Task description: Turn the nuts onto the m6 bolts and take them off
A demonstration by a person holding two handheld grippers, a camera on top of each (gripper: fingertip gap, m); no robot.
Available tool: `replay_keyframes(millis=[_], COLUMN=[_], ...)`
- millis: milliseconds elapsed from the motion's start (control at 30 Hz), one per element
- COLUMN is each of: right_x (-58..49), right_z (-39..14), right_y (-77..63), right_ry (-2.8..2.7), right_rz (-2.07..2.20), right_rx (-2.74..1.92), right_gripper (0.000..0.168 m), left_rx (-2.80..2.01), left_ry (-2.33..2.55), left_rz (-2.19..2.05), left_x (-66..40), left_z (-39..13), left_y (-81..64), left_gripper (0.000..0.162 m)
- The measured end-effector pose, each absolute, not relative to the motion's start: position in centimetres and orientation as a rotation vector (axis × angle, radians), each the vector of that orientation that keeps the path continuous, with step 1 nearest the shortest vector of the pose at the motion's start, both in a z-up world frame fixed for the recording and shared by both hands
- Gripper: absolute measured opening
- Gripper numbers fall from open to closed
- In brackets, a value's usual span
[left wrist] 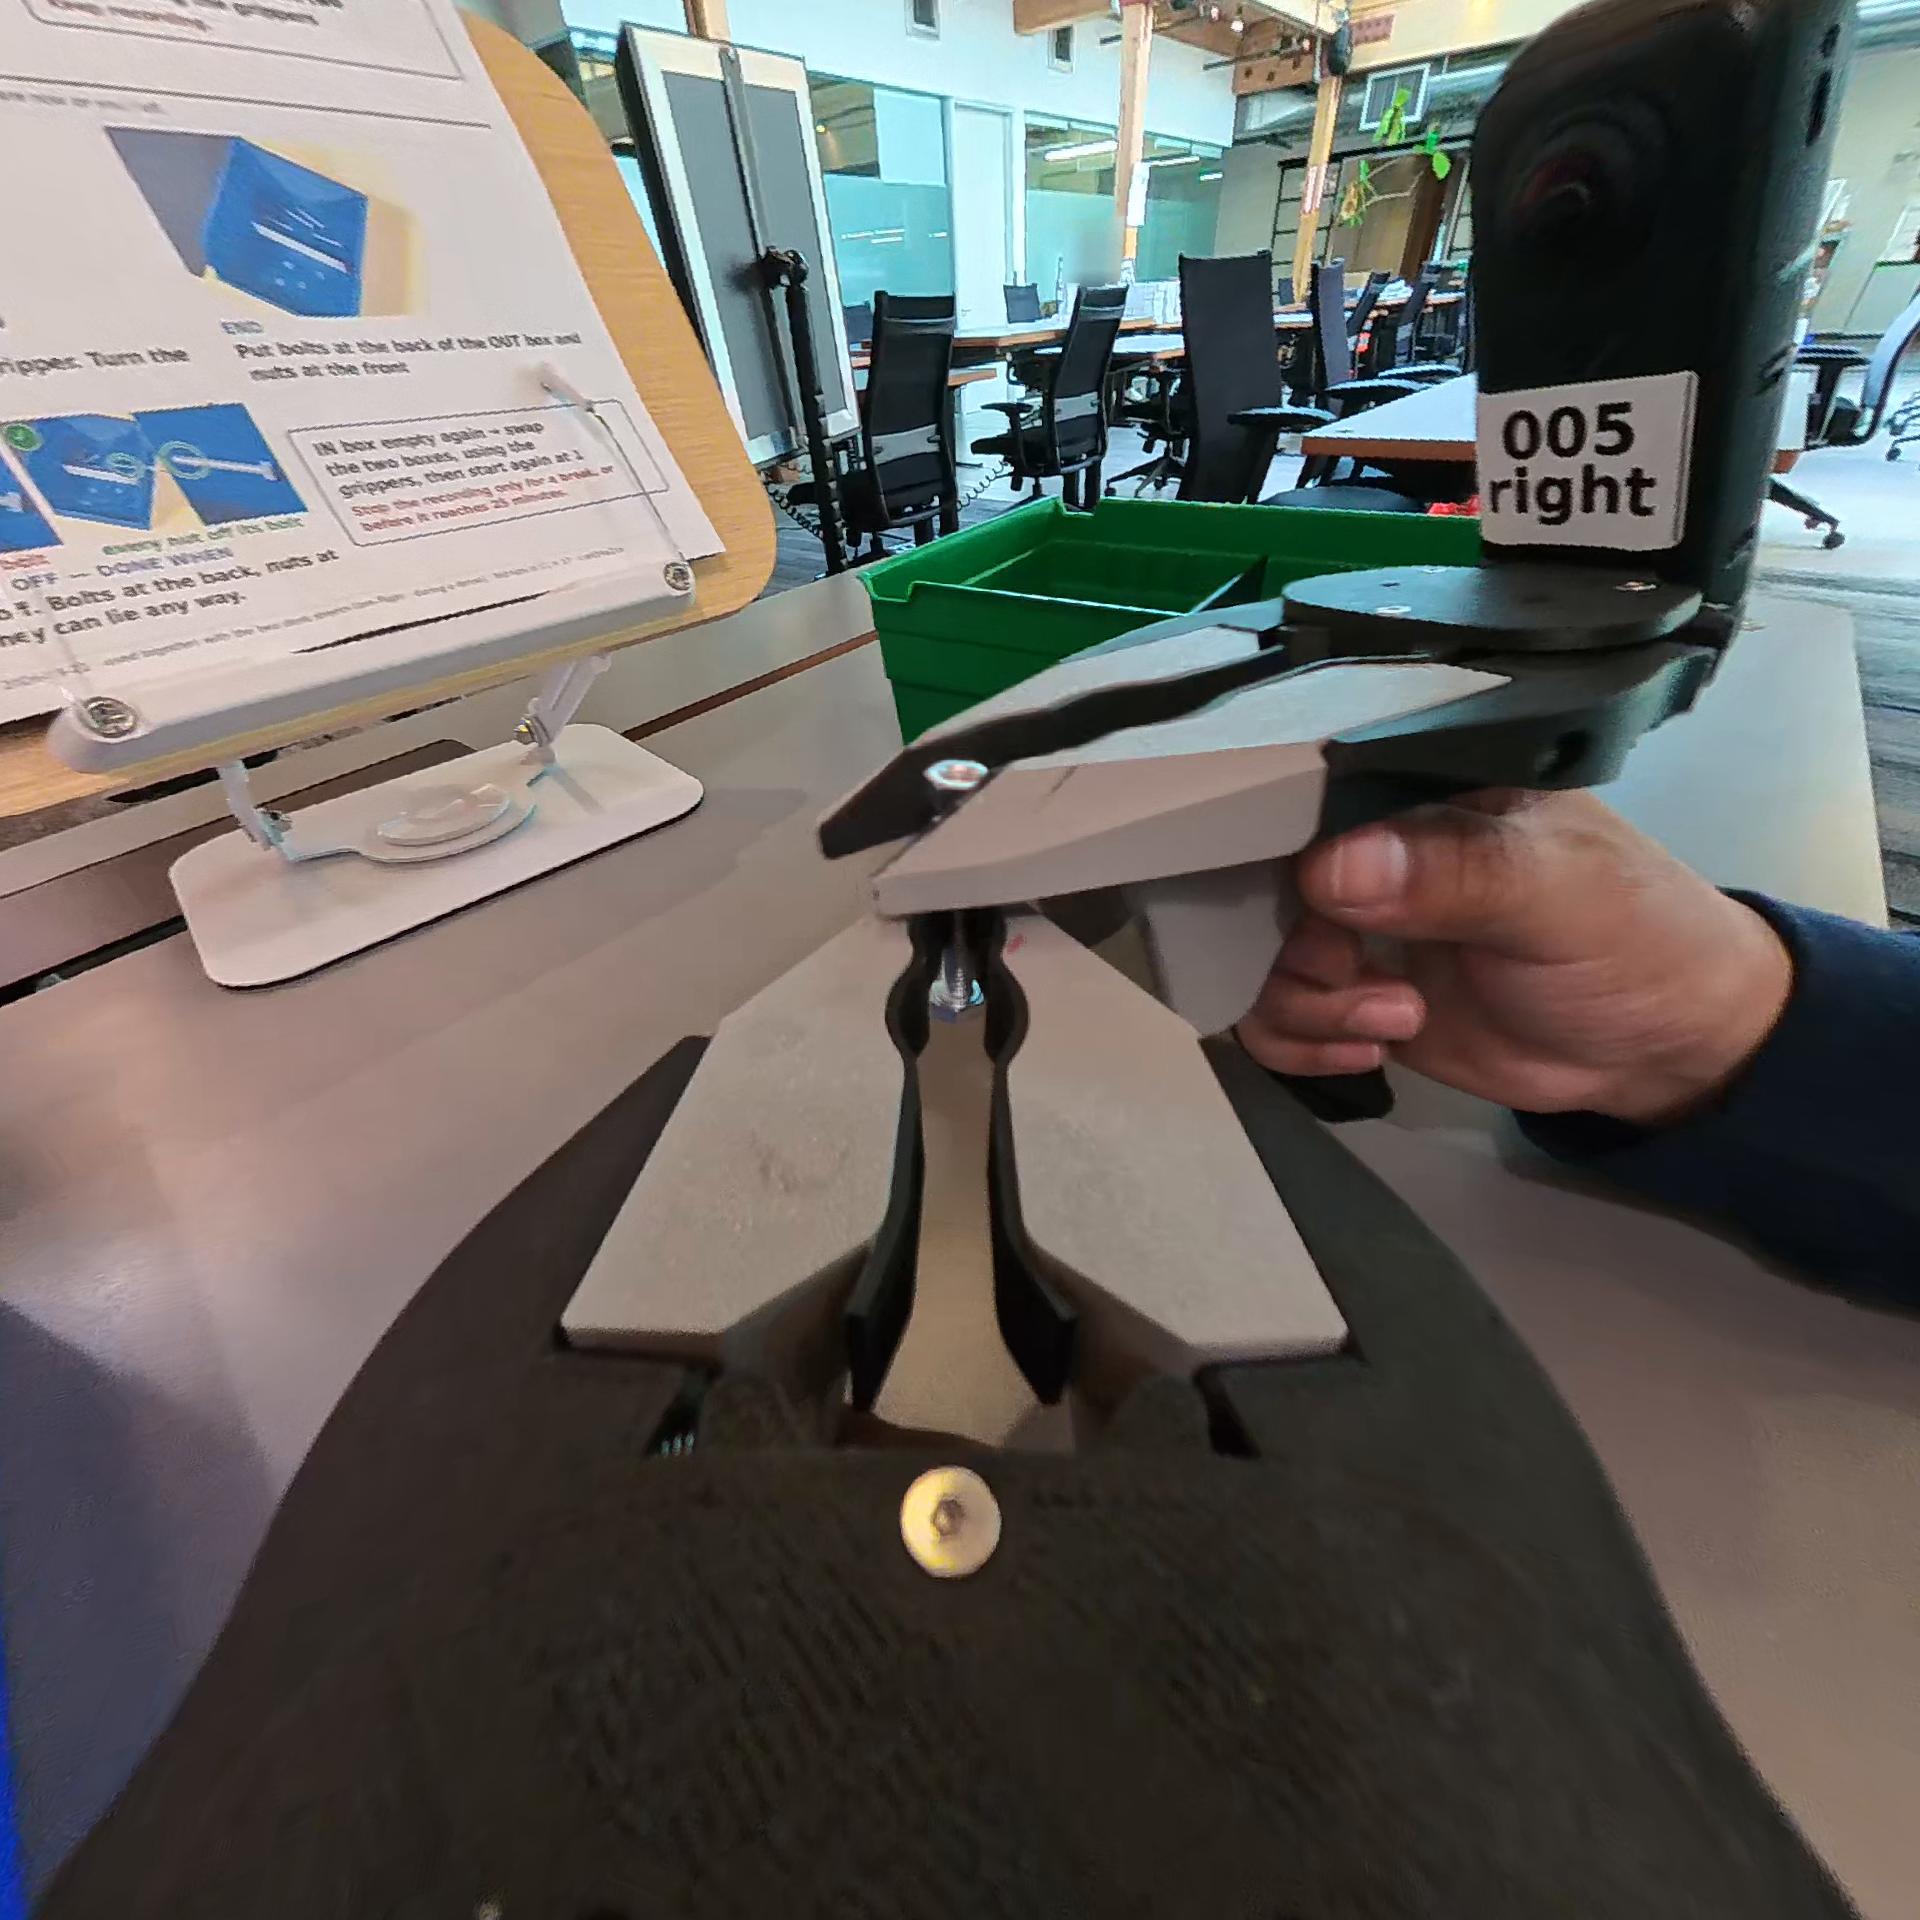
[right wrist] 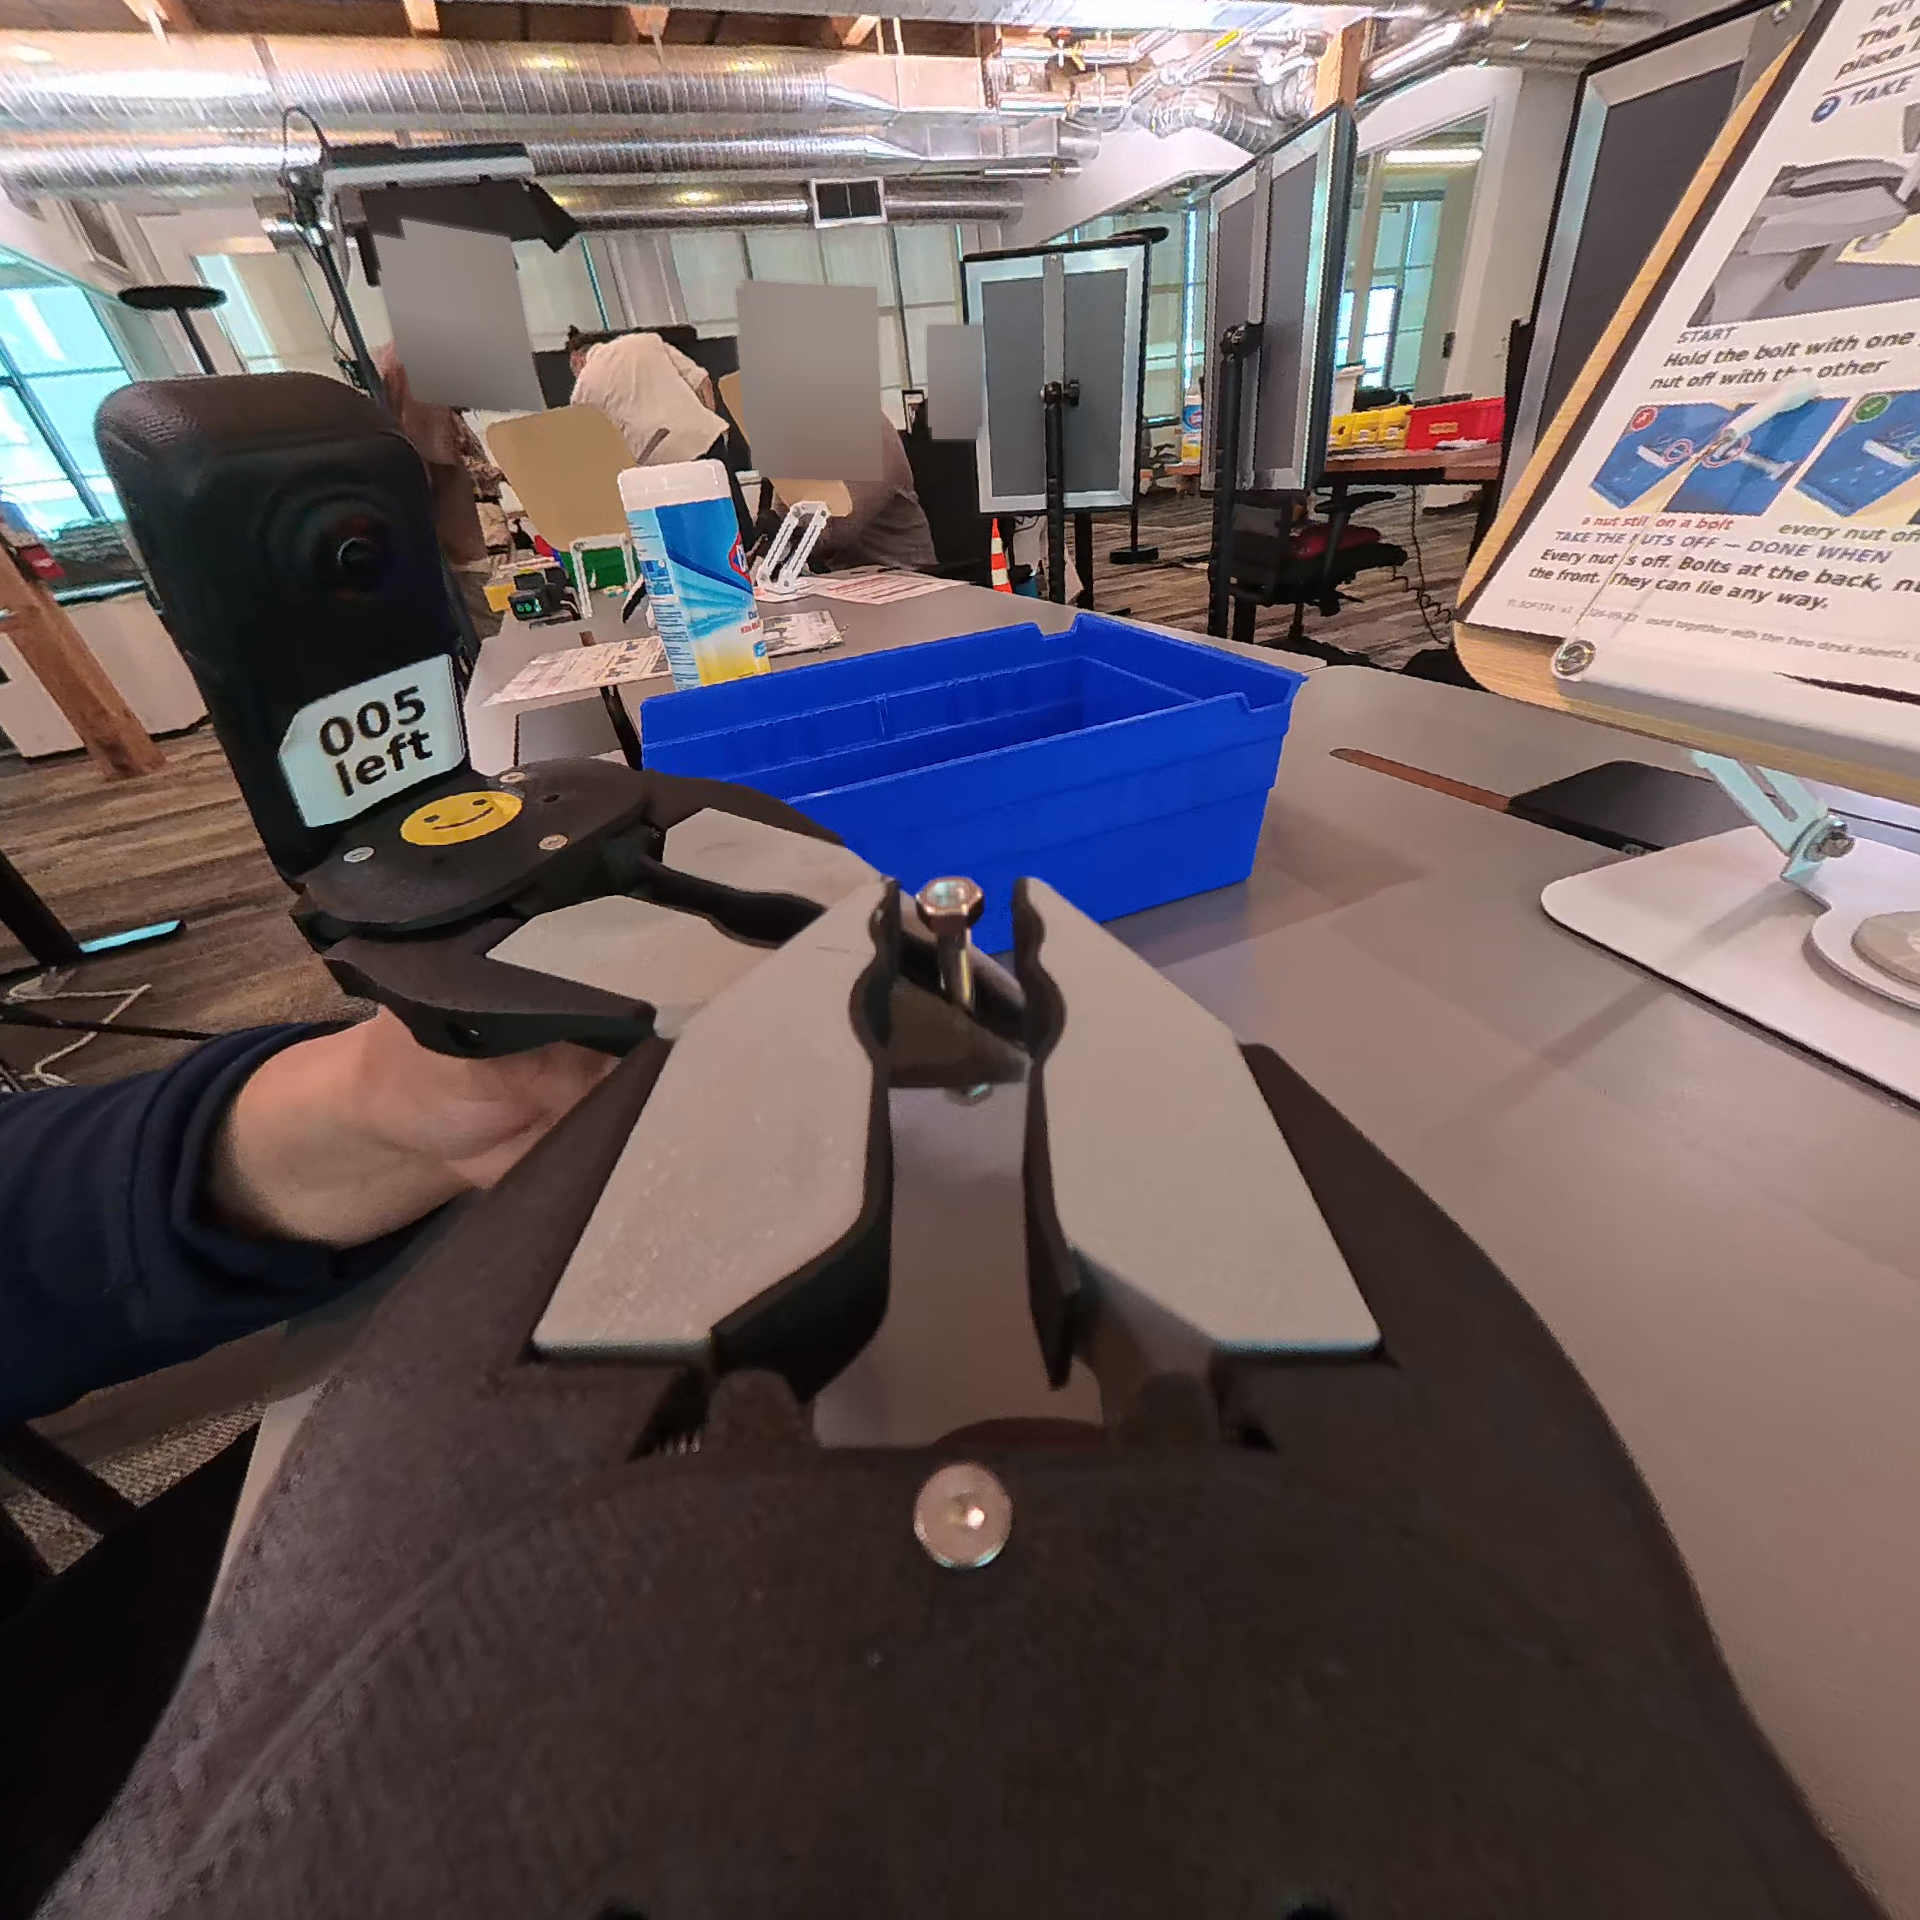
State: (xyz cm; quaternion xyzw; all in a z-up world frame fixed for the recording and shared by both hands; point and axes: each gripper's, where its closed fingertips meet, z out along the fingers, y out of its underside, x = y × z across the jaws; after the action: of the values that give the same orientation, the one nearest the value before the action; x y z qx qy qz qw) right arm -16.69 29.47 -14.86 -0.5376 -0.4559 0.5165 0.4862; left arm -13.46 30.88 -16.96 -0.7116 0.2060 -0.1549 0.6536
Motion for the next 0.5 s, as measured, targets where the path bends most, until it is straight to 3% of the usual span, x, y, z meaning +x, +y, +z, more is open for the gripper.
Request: replay_keyframes(millis=[500], right_x=[-16.7], right_z=[-14.7], right_y=[29.3], right_ry=[-1.112], right_rz=[1.236], right_rx=[-1.285], right_gripper=[0.009], left_rx=[-1.644], left_ry=[0.481], left_rz=[-0.364], left_x=[-13.1], left_z=[-17.6], left_y=[30.9], left_gripper=[0.003])
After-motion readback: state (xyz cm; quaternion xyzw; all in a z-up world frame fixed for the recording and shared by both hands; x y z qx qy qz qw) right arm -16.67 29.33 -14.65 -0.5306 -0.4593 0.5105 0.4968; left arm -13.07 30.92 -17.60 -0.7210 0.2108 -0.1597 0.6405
